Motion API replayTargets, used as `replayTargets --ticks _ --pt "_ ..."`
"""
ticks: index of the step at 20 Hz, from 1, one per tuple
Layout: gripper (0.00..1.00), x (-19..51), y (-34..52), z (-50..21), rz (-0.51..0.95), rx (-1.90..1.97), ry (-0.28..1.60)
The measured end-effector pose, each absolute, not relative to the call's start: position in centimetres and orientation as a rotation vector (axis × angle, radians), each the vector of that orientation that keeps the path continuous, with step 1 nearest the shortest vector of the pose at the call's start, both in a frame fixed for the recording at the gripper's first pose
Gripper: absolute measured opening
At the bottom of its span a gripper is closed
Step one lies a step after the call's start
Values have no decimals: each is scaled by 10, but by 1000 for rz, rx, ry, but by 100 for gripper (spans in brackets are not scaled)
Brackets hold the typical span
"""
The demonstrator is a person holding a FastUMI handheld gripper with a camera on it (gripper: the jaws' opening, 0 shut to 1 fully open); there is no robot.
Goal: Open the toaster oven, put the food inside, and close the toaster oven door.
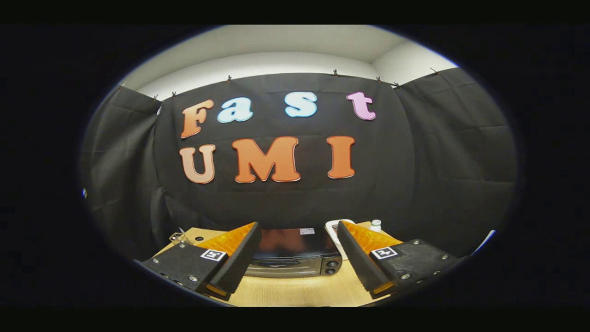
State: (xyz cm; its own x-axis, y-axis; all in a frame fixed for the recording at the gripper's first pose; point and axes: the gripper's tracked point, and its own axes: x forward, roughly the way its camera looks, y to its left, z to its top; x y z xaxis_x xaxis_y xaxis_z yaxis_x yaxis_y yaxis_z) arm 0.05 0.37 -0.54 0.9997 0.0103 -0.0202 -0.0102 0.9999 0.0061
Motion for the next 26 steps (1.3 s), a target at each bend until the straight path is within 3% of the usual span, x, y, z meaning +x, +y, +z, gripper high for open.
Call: replayTargets --ticks 15,26 --pt "98 10 20 -29 50 0 66" --pt "99 54 60 -103 85 -45 207"
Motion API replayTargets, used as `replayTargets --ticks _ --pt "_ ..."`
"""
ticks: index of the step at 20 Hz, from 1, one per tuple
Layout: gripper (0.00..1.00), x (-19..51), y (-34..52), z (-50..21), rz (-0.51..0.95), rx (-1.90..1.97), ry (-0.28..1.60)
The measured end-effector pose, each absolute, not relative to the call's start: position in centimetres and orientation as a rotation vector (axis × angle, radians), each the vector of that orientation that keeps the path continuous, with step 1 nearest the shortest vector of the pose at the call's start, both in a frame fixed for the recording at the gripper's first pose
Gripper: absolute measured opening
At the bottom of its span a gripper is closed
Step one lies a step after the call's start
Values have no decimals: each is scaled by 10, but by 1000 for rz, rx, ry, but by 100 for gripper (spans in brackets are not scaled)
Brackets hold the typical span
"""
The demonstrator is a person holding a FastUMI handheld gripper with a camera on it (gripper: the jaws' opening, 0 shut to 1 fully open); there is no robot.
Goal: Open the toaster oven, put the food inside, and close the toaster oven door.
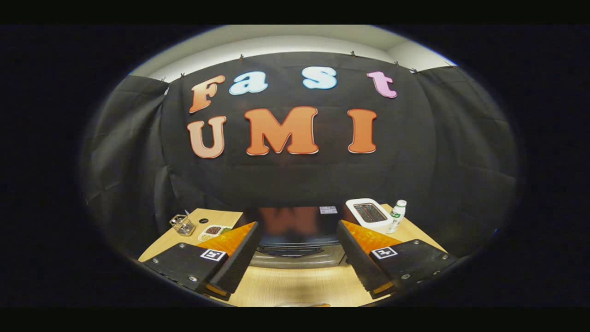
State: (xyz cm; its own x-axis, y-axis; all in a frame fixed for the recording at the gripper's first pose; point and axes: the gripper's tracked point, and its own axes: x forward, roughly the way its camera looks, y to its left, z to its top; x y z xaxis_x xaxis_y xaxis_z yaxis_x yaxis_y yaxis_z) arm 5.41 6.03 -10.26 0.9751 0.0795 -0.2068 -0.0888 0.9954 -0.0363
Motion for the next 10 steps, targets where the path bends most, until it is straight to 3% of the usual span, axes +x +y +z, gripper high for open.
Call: replayTargets --ticks 10 --pt "99 107 67 -171 84 -149 341"
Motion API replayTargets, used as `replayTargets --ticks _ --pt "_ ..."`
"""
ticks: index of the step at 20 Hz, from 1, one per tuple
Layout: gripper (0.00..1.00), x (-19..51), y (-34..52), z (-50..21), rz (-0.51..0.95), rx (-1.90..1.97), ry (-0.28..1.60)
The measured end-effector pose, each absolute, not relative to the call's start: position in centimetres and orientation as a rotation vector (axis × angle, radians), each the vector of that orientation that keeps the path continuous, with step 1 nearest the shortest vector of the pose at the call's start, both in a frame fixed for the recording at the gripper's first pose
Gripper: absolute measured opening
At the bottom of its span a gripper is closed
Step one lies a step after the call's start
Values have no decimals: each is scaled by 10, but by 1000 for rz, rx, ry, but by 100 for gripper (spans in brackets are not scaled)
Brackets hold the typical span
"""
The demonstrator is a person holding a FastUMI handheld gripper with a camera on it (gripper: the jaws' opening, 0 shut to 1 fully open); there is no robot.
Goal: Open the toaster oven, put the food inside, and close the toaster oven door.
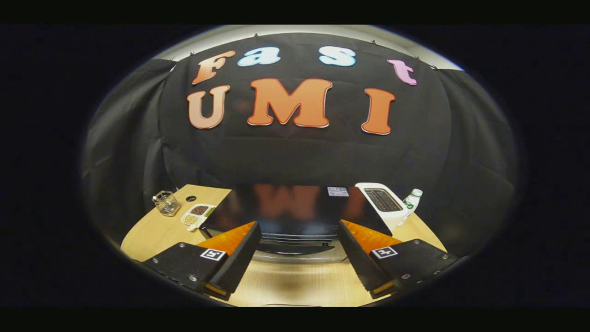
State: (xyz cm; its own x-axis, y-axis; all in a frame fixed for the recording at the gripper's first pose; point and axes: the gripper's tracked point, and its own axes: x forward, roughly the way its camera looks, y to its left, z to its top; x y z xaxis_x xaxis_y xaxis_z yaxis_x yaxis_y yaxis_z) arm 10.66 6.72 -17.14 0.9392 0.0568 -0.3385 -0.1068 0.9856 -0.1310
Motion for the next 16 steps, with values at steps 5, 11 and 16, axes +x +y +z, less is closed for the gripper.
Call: replayTargets --ticks 5,11,16 --pt "99 125 69 -198 80 -169 414" --pt "99 136 81 -213 98 -192 441" --pt "99 138 84 -220 108 -105 471"
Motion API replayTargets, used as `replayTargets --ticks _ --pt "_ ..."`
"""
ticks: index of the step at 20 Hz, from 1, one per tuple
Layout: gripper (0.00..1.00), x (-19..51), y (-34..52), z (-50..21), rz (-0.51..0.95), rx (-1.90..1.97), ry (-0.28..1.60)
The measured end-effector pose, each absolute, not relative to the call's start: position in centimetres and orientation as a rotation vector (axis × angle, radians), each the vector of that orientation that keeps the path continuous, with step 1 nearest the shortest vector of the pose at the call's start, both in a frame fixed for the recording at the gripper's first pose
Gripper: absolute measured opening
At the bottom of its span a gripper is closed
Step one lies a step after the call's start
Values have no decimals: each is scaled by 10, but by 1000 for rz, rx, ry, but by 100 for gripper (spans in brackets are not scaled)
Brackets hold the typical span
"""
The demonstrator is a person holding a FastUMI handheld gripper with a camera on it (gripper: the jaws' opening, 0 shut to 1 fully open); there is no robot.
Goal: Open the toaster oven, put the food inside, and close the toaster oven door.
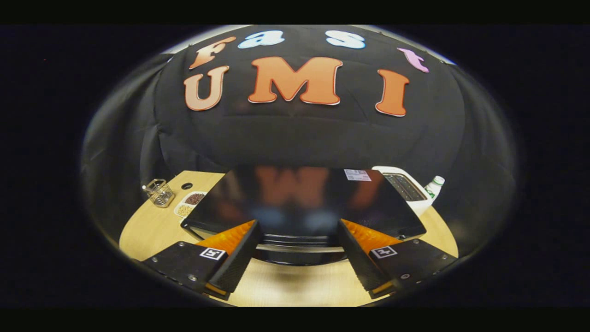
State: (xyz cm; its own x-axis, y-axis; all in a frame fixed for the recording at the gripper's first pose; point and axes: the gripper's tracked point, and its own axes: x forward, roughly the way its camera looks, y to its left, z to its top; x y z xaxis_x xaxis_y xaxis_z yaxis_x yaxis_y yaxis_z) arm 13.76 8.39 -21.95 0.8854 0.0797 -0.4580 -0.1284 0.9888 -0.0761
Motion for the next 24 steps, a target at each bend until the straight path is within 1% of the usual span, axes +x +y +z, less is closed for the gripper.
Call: replayTargets --ticks 9,15,22,24 --pt "98 135 85 -219 116 -108 473" --pt "99 133 92 -219 133 -116 532" --pt "98 125 74 -223 97 -164 582" --pt "97 114 70 -238 83 -162 658"
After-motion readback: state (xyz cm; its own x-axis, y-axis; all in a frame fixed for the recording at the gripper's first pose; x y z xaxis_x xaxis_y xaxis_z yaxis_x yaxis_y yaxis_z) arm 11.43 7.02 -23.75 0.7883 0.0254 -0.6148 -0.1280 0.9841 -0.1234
